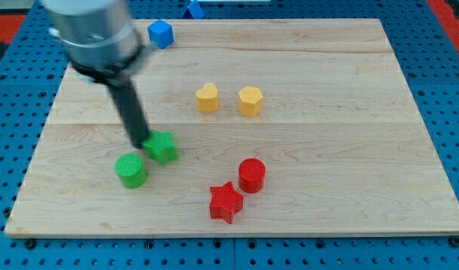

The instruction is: Move green circle towards green star

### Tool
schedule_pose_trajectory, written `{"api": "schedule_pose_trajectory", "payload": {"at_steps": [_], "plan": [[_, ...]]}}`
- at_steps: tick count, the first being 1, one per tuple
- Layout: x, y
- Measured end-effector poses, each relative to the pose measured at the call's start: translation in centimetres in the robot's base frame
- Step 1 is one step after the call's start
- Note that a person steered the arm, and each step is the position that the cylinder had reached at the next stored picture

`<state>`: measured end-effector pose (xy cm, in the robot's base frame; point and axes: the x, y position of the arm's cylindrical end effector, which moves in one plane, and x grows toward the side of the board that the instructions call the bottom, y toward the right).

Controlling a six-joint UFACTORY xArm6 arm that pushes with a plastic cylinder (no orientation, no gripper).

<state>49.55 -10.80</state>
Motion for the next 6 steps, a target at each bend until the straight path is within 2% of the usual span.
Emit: {"api": "schedule_pose_trajectory", "payload": {"at_steps": [2, 3, 4, 5, 6], "plan": [[0.9, -8.5], [6.9, -8.6], [5.1, -2.0], [4.2, 7.1], [4.0, 7.8]]}}
